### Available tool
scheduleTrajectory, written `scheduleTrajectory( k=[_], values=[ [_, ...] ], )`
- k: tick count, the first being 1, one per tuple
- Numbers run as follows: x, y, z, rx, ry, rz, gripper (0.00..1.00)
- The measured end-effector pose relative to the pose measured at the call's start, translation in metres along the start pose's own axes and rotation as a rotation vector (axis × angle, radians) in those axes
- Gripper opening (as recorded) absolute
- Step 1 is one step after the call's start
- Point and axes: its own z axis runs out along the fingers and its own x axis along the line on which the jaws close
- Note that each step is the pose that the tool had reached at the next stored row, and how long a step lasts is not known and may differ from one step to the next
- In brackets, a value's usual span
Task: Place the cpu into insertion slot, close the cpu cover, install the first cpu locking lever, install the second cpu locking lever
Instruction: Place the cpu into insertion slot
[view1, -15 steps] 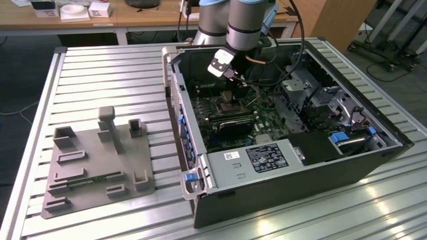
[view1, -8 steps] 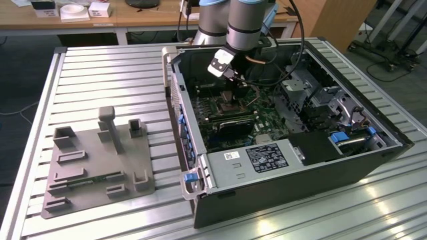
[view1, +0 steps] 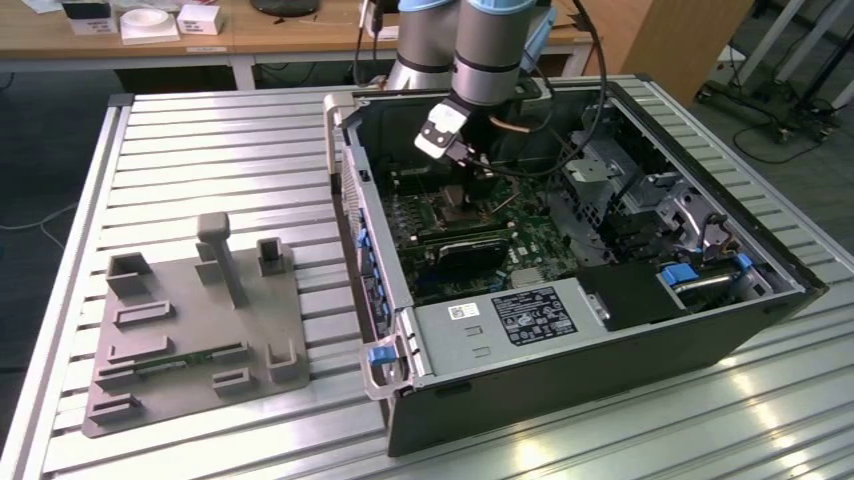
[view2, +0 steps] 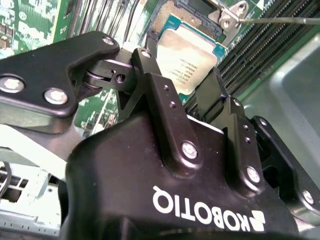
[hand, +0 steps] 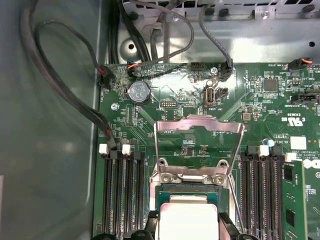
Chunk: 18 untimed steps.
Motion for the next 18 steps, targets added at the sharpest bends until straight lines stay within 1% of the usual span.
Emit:
scheduleTrajectory(
  k=[4, 13, 18],
  values=[
    [0.0000, -0.0006, 0.0057, 0.0000, -0.0001, 0.000, 0.54],
    [-0.0008, -0.0011, 0.0114, -0.0001, -0.0001, 0.001, 0.54],
    [-0.0026, -0.0011, 0.0128, 0.0000, 0.0000, 0.002, 0.54]
  ],
)
